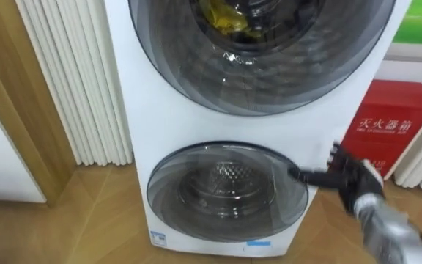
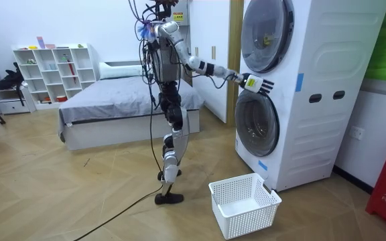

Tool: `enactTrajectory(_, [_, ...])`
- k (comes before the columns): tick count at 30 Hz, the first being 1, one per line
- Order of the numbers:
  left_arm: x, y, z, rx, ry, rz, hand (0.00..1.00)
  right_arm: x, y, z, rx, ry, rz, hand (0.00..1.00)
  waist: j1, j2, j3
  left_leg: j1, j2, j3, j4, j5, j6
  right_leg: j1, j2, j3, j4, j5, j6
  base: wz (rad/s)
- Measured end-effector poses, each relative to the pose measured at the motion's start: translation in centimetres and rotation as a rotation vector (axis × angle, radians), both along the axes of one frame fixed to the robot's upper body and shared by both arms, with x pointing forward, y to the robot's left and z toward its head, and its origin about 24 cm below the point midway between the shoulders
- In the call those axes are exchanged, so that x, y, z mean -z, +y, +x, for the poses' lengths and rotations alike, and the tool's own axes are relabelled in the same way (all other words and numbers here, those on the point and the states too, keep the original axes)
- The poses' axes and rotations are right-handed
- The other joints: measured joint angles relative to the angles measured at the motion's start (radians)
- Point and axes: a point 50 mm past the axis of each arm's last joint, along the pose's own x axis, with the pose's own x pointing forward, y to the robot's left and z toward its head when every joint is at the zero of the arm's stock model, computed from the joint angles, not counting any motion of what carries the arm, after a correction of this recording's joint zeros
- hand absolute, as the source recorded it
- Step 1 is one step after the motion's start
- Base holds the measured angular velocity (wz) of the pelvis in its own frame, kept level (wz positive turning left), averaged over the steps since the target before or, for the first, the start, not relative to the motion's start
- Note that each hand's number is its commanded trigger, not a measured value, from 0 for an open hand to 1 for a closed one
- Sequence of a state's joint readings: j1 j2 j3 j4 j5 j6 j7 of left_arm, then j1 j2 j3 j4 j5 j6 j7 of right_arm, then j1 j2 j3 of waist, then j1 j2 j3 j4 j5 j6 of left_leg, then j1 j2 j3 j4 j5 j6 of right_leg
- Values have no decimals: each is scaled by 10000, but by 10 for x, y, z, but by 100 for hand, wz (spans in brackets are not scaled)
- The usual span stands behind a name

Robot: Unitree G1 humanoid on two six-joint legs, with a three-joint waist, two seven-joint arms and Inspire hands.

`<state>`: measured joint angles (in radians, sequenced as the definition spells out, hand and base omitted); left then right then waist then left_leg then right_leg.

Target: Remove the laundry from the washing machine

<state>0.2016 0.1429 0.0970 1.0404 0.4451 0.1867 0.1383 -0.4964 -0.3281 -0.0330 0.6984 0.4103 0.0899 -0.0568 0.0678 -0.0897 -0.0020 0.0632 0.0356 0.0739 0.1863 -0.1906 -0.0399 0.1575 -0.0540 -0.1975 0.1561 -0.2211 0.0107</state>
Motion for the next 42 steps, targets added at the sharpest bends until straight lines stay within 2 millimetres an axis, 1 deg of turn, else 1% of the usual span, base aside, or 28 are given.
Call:
enactTrajectory(1, [0,0,0,8,29,20,0,-5,-2,2,24,-117,-69,0,31,-5,-11,9,-1,-11,-2,0,0,10,1,-1,0,0,0,0])
enactTrajectory(2, [0,1,-1,33,104,76,0,-11,-5,5,106,-274,-200,0,130,-30,-63,35,-1,-47,-9,0,0,20,5,-3,11,1,1,0])
enactTrajectory(3, [-1,2,0,43,93,113,0,-17,-6,8,167,-411,-274,0,214,-38,-76,109,4,-168,-50,1,1,29,18,-17,90,0,1,-4])
enactTrajectory(4, [-1,2,1,44,68,120,0,-19,-6,9,182,-478,-295,0,223,-35,-77,152,18,-254,-76,2,2,29,28,-39,156,0,1,0])
enactTrajectory(5, [-2,2,-1,11,77,159,0,-24,-6,12,173,-605,-302,0,227,-52,-112,188,23,-322,-114,2,2,40,33,-87,174,0,1,0])
enactTrajectory(6, [-2,3,-1,-27,86,185,0,-30,-5,15,145,-733,-315,0,243,-71,-122,191,23,-318,-158,2,2,27,37,-88,165,0,1,0])
enactTrajectory(8, [-2,4,-2,52,191,251,0,-34,-5,17,159,-699,-337,0,189,-110,-108,230,28,-324,-206,2,2,8,42,-82,207,0,1,-4])
enactTrajectory(10, [-3,5,1,100,183,201,0,-36,-9,17,240,-655,-503,0,232,-163,-76,288,28,-323,-221,2,2,-2,29,-94,264,0,0,-10])
enactTrajectory(11, [-3,6,3,124,131,211,0,-42,-10,20,251,-759,-644,0,225,-212,-49,284,28,-324,-224,1,2,-2,27,-94,283,1,0,-8])
enactTrajectory(12, [-4,9,3,119,118,287,0,-44,-9,21,265,-629,-734,0,225,-296,-41,274,34,-316,-228,1,2,-6,28,-92,297,1,0,-9])
enactTrajectory(14, [-5,12,3,127,98,378,0,-45,-9,22,290,-601,-947,0,228,-389,-63,276,39,-324,-237,2,2,-47,27,-121,310,1,0,-12])
enactTrajectory(15, [-6,13,3,143,59,414,0,-47,-9,23,359,-563,-1090,0,227,-403,-72,281,39,-336,-239,1,2,-93,15,-200,339,1,0,-9])
enactTrajectory(16, [-6,14,3,149,58,431,0,-48,-9,24,401,-541,-1146,0,225,-405,-73,280,38,-339,-239,1,2,-129,6,-255,338,2,0,-11])
enactTrajectory(19, [-7,16,0,150,113,494,0,-61,-4,32,317,-511,-1447,0,183,-417,-75,144,42,-321,-240,1,2,-256,-9,-367,325,3,0,-21])
enactTrajectory(21, [-7,17,0,134,81,508,0,-69,-7,33,317,-626,-1819,0,181,-415,-76,123,44,-301,-242,1,2,-285,-24,-490,321,3,0,-7])
enactTrajectory(23, [-7,18,-1,127,53,540,0,-75,-12,32,373,-721,-2115,0,183,-415,-76,136,44,-273,-247,1,2,-267,-23,-484,328,2,1,2])
enactTrajectory(26, [-8,20,-4,115,126,588,0,-85,-14,32,293,-974,-2728,0,181,-415,-76,207,48,-296,-263,2,2,-239,-24,-486,338,2,1,-4])
enactTrajectory(31, [-8,21,-5,98,200,621,0,-102,-10,31,196,-1447,-3344,0,180,-416,-75,224,52,-331,-267,2,2,-269,-24,-481,323,2,1,-8])
enactTrajectory(33, [-8,22,-4,93,171,655,0,-122,-2,30,75,-2240,-3634,0,177,-413,-74,188,52,-327,-268,2,2,-311,-24,-478,300,2,1,-6])
enactTrajectory(38, [-10,23,0,119,31,712,0,-135,5,28,68,-2565,-4115,0,155,-402,-73,205,89,-363,-269,4,5,-488,-15,-479,526,1,3,-12])
enactTrajectory(40, [-10,24,1,121,-1,724,0,-141,8,27,7,-2769,-4325,0,172,-313,-59,285,212,-833,-295,12,10,-873,25,-561,1276,-3,-2,-28])
enactTrajectory(41, [-11,25,5,154,-131,762,0,-150,13,25,-85,-3197,-4549,0,143,-191,31,466,455,-1646,-371,59,62,-1558,50,-588,2467,-151,-70,-40])
enactTrajectory(42, [-14,31,3,77,-163,926,0,-166,23,20,-296,-4000,-4619,0,117,-226,10,438,553,-2228,-384,51,46,-1853,269,-122,1689,-244,-403,-47])
